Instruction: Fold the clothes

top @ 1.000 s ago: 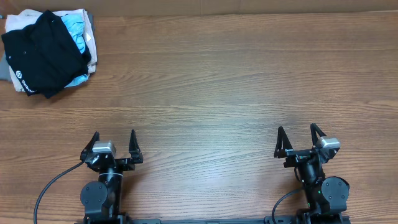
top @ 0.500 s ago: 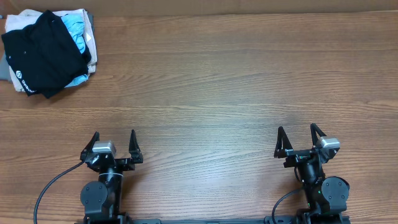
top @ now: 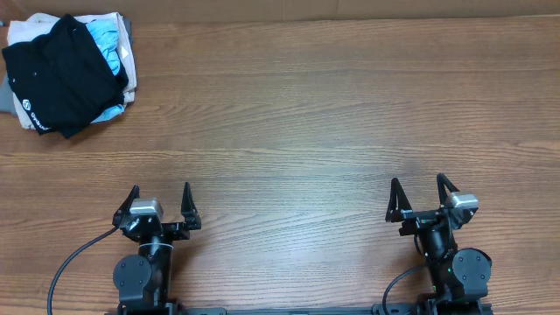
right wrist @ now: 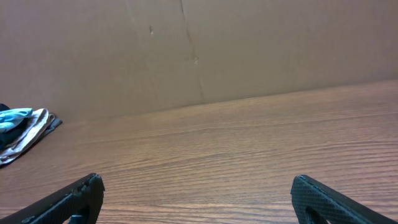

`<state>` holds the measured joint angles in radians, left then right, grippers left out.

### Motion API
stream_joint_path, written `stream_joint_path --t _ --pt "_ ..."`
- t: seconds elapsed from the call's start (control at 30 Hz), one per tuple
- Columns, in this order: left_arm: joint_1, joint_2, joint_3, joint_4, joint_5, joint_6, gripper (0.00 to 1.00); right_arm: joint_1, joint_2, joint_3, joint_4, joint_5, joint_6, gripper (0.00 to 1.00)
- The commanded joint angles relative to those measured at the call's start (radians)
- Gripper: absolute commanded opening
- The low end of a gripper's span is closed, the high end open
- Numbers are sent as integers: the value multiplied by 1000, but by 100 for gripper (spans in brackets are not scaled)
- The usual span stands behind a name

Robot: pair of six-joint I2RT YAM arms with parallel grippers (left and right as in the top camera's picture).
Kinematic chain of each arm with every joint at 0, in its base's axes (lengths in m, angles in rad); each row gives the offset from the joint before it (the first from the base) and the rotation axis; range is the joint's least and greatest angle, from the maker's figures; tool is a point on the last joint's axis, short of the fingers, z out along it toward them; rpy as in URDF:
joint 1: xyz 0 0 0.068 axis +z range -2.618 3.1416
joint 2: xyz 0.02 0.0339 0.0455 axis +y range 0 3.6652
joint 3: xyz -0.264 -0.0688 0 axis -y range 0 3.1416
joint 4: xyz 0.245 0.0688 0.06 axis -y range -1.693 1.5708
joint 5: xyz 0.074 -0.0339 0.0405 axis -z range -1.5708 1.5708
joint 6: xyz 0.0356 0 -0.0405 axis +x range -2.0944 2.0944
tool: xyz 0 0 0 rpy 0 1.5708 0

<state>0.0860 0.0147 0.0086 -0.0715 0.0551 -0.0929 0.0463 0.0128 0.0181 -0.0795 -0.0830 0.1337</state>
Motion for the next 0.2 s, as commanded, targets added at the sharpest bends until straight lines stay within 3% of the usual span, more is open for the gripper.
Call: stream_joint_path --t 0.0,0.17 --pt "7 -10 -4 -3 -13 29 100 -3 -10 -10 4 -8 -4 100" --pt "7 -10 -4 -3 -13 29 100 -3 -10 -10 4 -8 -4 100"
